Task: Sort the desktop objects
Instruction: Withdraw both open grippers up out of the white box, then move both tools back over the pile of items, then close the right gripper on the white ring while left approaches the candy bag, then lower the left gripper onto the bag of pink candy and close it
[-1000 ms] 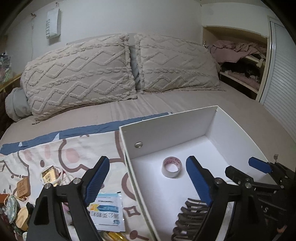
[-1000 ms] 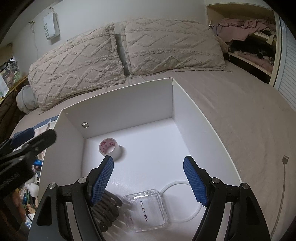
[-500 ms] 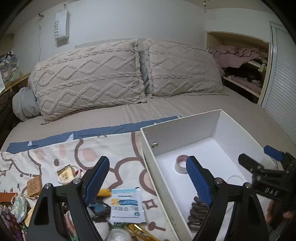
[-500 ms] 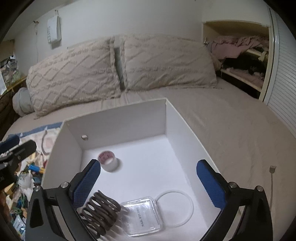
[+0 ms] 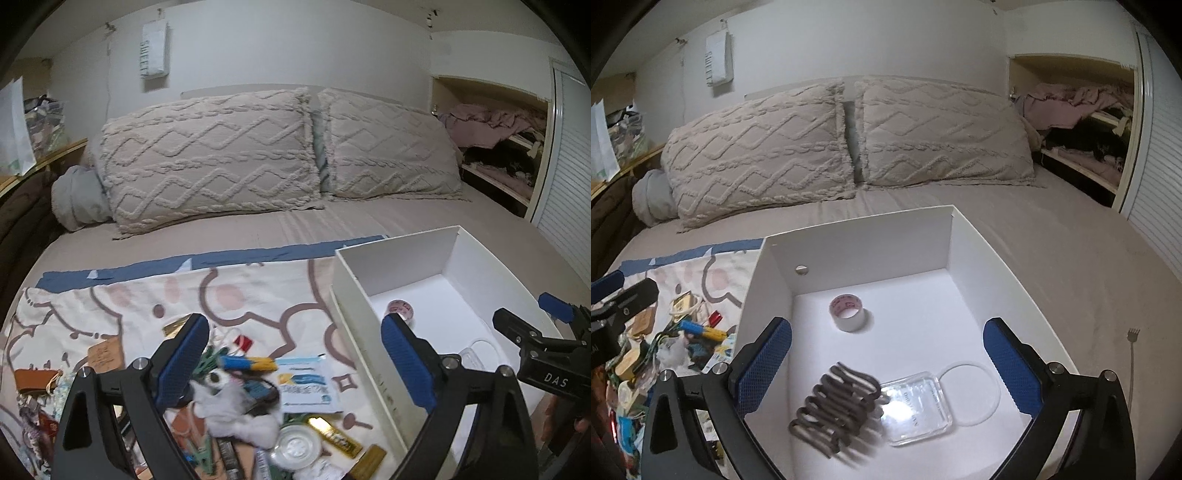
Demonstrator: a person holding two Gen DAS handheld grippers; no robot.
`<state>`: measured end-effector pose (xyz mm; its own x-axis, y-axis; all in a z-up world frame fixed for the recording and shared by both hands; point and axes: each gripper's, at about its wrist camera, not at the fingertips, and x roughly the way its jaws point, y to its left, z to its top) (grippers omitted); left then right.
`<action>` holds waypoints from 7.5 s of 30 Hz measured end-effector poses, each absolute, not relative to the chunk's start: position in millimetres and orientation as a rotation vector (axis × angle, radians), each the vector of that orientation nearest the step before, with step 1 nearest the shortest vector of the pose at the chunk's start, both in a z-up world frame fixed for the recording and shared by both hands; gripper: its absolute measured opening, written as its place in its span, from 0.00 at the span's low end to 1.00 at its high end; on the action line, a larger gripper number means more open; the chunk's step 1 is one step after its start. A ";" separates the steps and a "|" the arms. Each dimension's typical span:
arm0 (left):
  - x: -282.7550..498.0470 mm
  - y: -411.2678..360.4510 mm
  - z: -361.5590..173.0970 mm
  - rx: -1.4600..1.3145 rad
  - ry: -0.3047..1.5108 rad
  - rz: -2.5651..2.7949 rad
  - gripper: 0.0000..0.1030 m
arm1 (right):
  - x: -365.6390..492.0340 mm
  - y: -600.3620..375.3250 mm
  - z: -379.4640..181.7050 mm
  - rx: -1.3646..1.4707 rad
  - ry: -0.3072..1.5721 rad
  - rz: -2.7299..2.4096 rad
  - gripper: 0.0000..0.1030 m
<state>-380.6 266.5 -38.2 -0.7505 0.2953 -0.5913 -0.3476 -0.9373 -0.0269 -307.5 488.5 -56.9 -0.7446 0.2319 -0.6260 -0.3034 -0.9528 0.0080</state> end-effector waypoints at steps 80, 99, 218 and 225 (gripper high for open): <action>-170.7 -19.1 -56.0 -0.754 0.064 2.898 1.00 | -167.3 255.1 -76.3 -1.143 0.226 3.043 1.00; -158.6 -10.9 -133.0 -0.996 0.067 2.840 1.00 | -162.4 214.0 -152.0 -1.415 0.221 2.996 1.00; -88.3 -55.9 -183.6 -1.072 0.284 2.707 0.71 | -126.5 187.6 -213.3 -1.370 -0.051 3.075 0.85; -95.0 -64.1 -185.8 -1.087 0.252 2.781 0.71 | -126.0 187.5 -212.7 -1.364 -0.051 3.078 0.85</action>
